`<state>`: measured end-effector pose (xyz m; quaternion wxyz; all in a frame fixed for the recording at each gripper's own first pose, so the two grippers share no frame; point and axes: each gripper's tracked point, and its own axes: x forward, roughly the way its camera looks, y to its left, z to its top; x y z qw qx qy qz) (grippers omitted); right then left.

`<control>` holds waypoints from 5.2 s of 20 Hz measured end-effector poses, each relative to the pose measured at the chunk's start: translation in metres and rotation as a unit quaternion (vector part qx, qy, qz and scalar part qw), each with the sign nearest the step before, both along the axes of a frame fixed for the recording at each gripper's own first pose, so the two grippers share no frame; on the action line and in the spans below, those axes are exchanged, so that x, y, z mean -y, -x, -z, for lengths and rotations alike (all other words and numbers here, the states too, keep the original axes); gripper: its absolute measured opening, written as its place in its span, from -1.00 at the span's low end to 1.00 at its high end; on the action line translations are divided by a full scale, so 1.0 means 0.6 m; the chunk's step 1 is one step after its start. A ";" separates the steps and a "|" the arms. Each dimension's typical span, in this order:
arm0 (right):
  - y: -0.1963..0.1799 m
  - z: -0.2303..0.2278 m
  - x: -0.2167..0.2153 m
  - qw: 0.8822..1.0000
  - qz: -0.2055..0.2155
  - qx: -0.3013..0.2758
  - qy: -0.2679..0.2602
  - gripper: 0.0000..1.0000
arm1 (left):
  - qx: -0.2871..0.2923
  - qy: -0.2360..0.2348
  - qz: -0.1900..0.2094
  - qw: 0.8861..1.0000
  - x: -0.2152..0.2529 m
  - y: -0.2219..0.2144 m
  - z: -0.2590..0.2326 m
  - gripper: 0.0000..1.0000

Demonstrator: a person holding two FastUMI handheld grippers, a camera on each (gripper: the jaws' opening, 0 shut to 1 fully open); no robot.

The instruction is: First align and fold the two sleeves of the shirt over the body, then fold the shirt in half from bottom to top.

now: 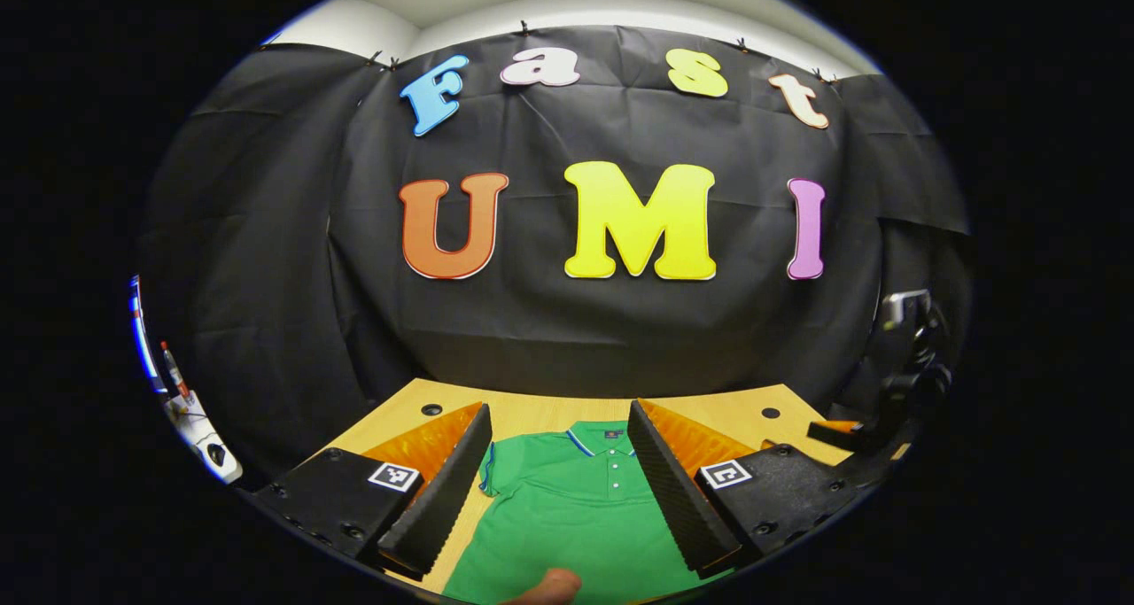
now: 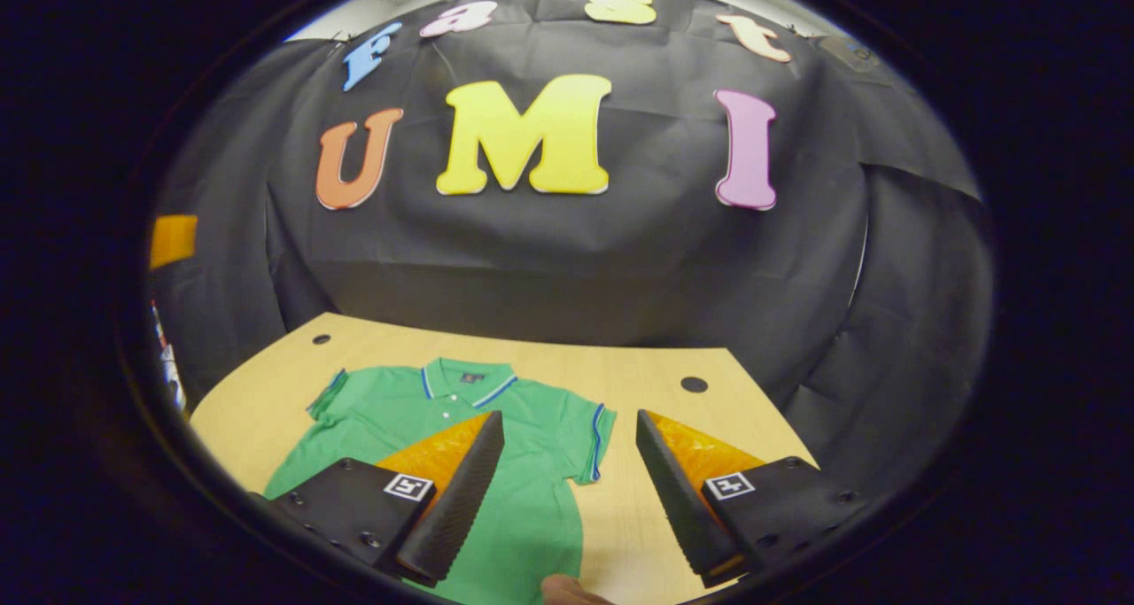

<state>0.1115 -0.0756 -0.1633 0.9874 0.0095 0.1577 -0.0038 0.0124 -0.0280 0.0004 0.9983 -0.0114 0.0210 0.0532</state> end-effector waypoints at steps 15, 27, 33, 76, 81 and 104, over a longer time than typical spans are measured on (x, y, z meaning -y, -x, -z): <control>-0.190 0.229 0.080 0.989 0.055 -0.139 0.017 0.87 | -0.021 -0.045 0.002 0.999 0.042 -0.001 0.012 0.99; -0.214 0.272 0.056 0.981 0.048 -0.188 -0.025 -0.26 | -0.046 -0.040 -0.012 0.998 0.006 0.005 0.046 0.99; -0.210 0.260 0.066 0.982 0.049 -0.183 -0.023 -0.79 | -0.066 -0.025 -0.021 0.997 -0.001 0.011 0.072 0.99; 0.018 -0.066 -0.117 1.000 -0.021 -0.008 0.022 0.94 | -0.129 0.022 -0.047 0.990 -0.230 -0.067 0.211 0.99; 0.108 -0.151 -0.102 0.999 -0.006 0.035 0.029 0.94 | -0.177 0.030 -0.029 0.983 -0.246 -0.152 0.301 1.00; 0.233 -0.134 -0.122 0.997 0.026 -0.010 0.069 0.95 | -0.357 0.121 -0.008 0.926 -0.226 -0.358 0.497 0.05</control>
